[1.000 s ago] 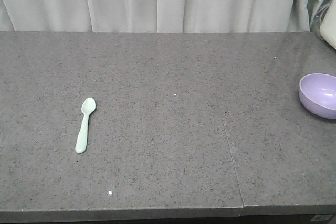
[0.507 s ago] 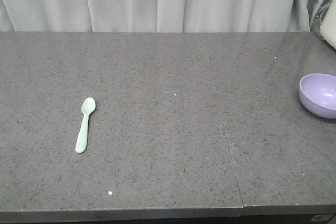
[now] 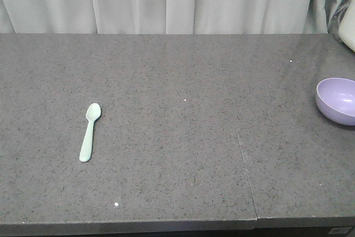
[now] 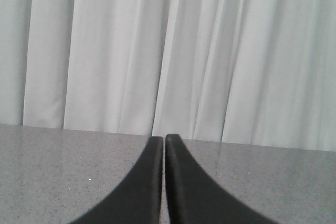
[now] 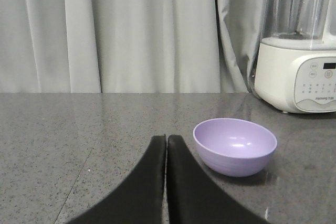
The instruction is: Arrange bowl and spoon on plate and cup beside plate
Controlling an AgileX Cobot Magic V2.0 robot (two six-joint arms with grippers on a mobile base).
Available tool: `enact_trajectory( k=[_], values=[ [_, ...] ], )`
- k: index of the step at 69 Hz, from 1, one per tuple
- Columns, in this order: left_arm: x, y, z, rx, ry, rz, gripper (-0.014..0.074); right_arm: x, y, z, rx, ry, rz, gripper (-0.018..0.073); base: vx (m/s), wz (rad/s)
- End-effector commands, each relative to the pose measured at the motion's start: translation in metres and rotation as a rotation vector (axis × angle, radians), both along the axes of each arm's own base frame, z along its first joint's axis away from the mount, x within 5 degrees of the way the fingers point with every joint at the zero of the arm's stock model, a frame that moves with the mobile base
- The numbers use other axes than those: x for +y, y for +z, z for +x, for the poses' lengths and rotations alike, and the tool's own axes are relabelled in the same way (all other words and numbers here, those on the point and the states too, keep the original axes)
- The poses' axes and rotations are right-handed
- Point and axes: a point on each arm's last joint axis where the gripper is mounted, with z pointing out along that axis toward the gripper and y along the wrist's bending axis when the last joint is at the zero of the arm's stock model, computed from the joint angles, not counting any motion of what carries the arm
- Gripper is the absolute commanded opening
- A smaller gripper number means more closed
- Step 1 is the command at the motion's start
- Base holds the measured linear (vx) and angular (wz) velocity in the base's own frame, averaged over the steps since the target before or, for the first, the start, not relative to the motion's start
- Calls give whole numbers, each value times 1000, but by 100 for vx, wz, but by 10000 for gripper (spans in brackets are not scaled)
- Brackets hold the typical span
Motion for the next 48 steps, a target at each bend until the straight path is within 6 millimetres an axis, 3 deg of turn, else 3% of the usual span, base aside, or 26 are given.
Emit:
enact_trajectory(
  k=[1,10,15,27,48],
  values=[
    [0,45,4,4,1,-10,-7,0,41,2,13,0,-67,-4,0,0],
    [1,76,27,191,21,71,-7,1,74,17,122,17,-80,-4,0,0],
    [1,80,44,292,22,125,-7,1,82,30,200,26,-78,-4,0,0],
    [0,63,74,485,13,126,-7,0,68,58,401,45,-65,-4,0,0],
    [0,52,84,593,12,130,8,-1,56,78,516,51,-58,1,0,0]
  ],
)
